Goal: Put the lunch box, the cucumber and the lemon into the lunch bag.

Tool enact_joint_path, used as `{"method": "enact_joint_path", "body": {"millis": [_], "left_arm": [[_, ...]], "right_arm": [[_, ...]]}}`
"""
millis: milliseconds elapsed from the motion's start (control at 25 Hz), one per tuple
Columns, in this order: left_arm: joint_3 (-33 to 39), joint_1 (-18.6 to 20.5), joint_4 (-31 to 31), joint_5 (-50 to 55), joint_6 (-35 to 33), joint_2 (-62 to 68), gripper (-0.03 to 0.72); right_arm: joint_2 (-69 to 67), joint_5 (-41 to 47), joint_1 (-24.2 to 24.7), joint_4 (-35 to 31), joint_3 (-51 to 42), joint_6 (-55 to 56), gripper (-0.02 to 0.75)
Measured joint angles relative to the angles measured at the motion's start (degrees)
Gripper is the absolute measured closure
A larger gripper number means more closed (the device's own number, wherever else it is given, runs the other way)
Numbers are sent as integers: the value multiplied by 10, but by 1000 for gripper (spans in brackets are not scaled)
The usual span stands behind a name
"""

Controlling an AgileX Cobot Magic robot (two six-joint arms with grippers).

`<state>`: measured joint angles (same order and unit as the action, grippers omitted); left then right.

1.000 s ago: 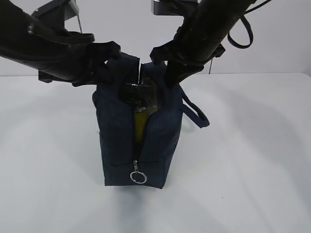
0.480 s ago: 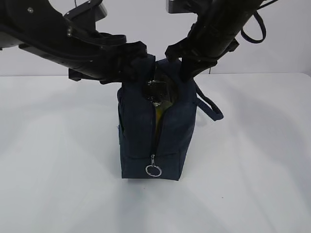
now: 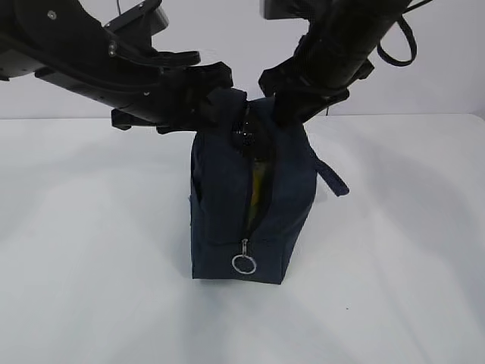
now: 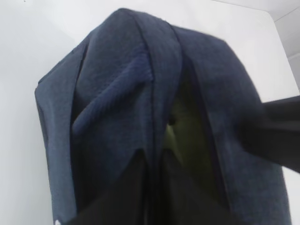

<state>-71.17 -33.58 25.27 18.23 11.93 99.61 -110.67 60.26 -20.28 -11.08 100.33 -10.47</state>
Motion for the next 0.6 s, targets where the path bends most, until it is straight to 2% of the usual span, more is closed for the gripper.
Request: {"method": "enact_joint_path", "body": {"millis": [120,200,280,440,600], "left_arm": [[-1,0,8,3,0,0,484],[-4,0,10,14,0,0,400],[-4,0,10,28,0,-1,355],[-4,3,-4,55,0,-33,330],[-5,4,-26,99,0,-79,326]], "right_arm": [[2,2,0,0,0,0,321],[2,10,0,3,4,0,286],[4,32,0,14,13,0,271],[14,91,0,31,46,2,265],[35,103,0,35,65,25,265]]}}
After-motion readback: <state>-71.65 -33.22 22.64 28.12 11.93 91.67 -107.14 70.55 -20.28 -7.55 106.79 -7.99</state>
